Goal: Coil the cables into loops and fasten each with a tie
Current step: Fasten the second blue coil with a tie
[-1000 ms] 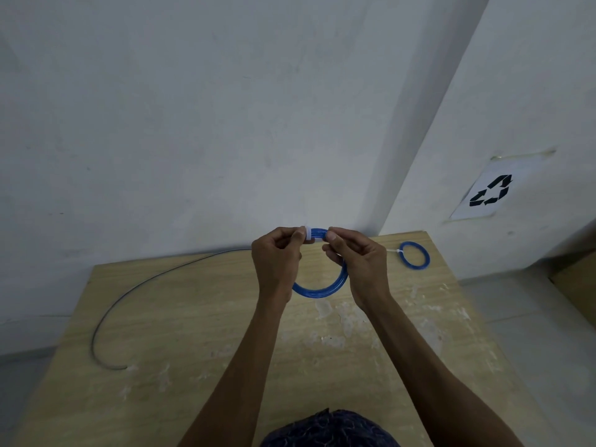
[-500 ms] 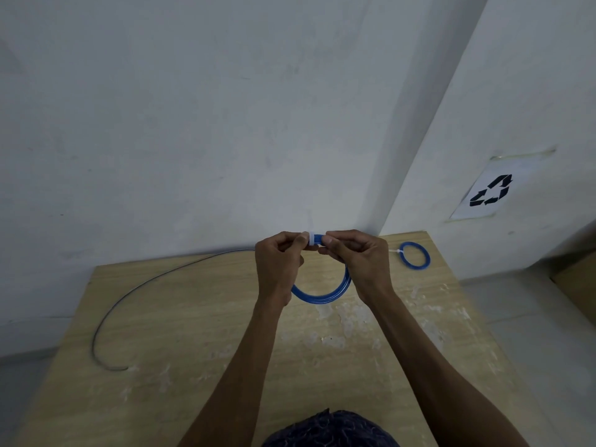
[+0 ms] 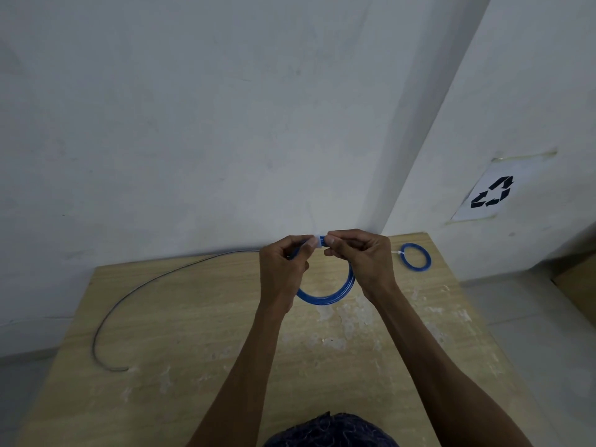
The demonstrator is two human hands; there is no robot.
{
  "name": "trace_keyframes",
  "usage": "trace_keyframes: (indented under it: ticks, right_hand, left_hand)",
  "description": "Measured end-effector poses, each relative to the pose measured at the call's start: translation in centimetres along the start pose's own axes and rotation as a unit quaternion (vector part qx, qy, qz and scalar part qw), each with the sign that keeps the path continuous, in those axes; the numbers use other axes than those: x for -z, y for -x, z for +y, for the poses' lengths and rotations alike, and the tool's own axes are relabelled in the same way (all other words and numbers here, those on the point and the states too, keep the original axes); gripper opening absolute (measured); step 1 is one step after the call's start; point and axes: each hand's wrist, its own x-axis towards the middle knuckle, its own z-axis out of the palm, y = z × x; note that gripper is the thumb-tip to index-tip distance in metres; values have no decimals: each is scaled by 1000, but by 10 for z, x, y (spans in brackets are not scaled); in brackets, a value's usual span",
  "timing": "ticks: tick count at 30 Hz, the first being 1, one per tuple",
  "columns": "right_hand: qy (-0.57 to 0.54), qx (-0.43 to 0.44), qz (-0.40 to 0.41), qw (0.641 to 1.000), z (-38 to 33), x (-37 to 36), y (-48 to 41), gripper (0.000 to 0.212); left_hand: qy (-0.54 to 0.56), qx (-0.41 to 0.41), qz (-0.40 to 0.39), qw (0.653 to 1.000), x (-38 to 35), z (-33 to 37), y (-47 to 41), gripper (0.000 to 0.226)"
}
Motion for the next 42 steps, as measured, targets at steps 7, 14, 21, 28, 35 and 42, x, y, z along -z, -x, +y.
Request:
trace_keyframes:
  ticks: [7, 14, 21, 28, 35, 42]
  right_hand:
    - [32, 38, 16, 999, 2, -2, 0, 17]
    - [12, 26, -4, 1000, 1, -2, 0, 18]
    - [24, -31, -29, 999, -4, -1, -4, 22]
    - [34, -149, -32, 988, -27, -6, -32, 31]
    - [10, -155, -46, 987, -34, -11, -38, 16]
    - [41, -122, -23, 991, -37, -13, -39, 11]
  left_hand:
    - [8, -13, 6, 1000, -2, 1, 0, 16]
    - [-1, -35, -4, 999, 2, 6, -4, 19]
    - [10, -29, -1, 1000, 3, 4, -6, 18]
    - [-14, -49, -52, 997, -4, 9, -2, 23]
    - [-21, -49, -65, 996, -2, 13, -5, 21]
    - [2, -37, -62, 997, -6, 17, -2, 9]
